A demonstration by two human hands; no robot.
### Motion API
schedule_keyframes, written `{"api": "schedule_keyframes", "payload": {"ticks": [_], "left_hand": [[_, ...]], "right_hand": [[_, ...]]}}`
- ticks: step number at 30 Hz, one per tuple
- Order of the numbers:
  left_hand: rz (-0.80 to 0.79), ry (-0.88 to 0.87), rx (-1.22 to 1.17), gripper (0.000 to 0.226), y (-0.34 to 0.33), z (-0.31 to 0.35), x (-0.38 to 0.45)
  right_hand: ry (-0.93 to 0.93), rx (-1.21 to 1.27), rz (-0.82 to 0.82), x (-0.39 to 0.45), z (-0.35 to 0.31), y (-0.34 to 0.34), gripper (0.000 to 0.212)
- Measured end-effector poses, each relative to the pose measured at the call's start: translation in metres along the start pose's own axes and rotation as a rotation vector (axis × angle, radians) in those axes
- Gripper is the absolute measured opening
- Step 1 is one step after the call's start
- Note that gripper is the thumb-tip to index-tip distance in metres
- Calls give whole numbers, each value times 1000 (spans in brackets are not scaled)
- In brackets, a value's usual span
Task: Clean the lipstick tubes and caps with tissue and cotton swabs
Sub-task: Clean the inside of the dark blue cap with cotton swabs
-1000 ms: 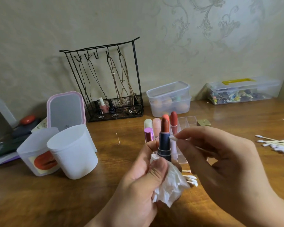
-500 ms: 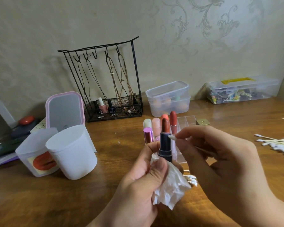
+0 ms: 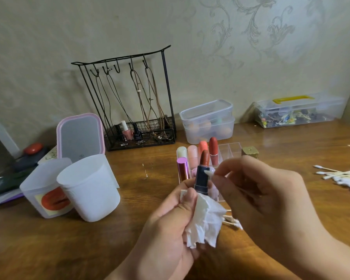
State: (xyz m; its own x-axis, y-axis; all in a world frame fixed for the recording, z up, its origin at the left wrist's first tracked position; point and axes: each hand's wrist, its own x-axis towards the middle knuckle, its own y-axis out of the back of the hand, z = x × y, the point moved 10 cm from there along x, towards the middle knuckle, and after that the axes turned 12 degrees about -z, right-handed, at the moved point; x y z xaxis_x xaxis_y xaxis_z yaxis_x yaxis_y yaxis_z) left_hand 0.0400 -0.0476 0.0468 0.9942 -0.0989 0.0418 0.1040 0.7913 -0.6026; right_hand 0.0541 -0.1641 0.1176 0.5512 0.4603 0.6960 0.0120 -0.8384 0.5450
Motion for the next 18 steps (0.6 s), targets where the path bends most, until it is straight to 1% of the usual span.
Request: {"api": "schedule_keyframes", "payload": {"ticks": [2, 3, 4, 5, 8, 11, 14, 15, 16, 18], "left_hand": [[-54, 36, -22, 9, -4, -5, 1], [-71, 47, -4, 12, -5, -6, 1], [-90, 58, 14, 22, -5, -7, 1], [-102, 59, 20, 27, -3, -7, 1], [-120, 78, -12, 25, -6, -8, 1], [-108, 81, 7, 20, -4, -8, 1], [-70, 104, -51, 18, 0, -10, 0], [-67, 112, -72, 17, 2, -12, 0], [-87, 120, -75, 20, -1, -12, 0], [-125, 132, -26, 33, -5, -13, 1]], "right_hand": [[10, 7, -21, 0, 0, -2, 5], [30, -1, -46, 0, -3, -4, 5], [45, -16, -65, 0, -6, -6, 5], [46, -28, -66, 0, -6, -6, 5], [12, -24, -26, 0, -2, -1, 5], [40, -52, -105, 0, -3, -9, 5], [-4, -45, -57, 1, 4, -3, 5], [-5, -23, -66, 1, 4, -4, 5], [6, -2, -102, 2, 4, -8, 4], [25, 6, -170, 2, 3, -15, 4]]}}
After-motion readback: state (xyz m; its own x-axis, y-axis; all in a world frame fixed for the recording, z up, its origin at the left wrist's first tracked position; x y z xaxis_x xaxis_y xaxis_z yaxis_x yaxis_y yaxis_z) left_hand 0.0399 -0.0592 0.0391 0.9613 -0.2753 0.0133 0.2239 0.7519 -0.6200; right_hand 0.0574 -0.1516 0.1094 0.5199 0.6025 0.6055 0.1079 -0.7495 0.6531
